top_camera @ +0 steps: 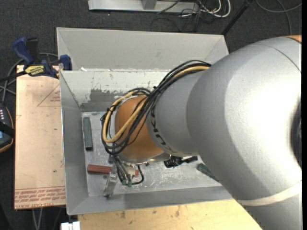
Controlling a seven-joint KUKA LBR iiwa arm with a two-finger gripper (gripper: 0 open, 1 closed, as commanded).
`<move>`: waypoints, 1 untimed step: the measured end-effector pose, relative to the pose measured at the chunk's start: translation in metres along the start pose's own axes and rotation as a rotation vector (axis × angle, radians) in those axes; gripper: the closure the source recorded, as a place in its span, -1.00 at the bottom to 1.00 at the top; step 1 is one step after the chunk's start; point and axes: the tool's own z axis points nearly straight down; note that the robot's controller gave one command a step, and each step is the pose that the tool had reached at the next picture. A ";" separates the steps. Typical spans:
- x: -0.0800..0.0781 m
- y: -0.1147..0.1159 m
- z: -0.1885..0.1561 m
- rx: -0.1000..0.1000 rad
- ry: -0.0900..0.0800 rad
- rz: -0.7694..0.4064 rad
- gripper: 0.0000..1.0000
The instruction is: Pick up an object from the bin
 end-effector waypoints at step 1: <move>0.001 0.000 0.000 0.001 0.003 -0.001 1.00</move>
Offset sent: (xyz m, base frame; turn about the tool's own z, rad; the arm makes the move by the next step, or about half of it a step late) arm 0.0000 0.0000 0.0000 0.0000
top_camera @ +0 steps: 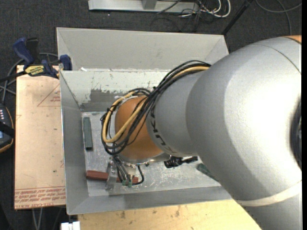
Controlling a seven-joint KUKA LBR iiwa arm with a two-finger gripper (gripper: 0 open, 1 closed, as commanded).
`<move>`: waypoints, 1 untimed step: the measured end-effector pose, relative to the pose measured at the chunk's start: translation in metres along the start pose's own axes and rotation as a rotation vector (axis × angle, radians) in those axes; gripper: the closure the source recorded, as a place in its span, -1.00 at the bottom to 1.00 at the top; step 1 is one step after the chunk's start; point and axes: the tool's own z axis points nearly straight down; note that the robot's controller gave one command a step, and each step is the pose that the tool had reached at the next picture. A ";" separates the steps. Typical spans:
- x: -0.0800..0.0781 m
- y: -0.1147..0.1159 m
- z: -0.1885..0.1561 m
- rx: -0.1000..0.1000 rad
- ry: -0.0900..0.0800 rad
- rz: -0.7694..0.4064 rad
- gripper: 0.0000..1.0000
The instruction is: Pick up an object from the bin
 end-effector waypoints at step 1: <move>0.000 0.000 -0.012 0.000 0.000 0.001 1.00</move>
Offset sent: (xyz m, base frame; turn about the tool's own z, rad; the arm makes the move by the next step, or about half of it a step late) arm 0.0001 0.0001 0.0116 0.0000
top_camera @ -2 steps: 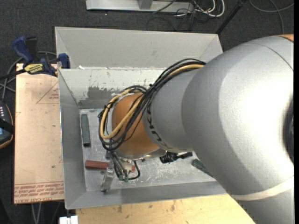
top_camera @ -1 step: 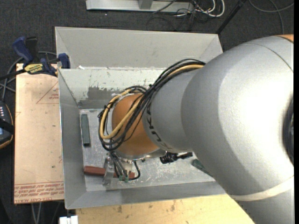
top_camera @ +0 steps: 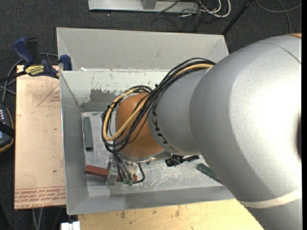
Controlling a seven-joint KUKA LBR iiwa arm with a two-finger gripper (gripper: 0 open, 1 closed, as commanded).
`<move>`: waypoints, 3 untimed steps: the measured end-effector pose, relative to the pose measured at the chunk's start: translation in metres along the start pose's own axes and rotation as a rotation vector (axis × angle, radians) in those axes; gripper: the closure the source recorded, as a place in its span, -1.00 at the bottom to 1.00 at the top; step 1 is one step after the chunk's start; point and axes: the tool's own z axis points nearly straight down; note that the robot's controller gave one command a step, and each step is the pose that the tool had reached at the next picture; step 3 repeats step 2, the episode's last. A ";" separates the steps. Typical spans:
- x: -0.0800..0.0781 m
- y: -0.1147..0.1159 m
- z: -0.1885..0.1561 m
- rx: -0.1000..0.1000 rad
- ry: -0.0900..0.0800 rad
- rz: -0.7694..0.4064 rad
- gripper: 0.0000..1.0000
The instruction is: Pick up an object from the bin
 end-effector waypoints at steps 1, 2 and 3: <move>-0.001 0.001 -0.038 -0.001 -0.002 -0.001 1.00; -0.002 0.002 -0.076 -0.002 -0.003 -0.002 1.00; -0.002 0.002 -0.076 -0.002 -0.003 -0.002 1.00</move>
Offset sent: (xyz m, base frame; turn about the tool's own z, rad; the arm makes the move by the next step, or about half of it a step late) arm 0.0000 0.0003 0.0362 0.0000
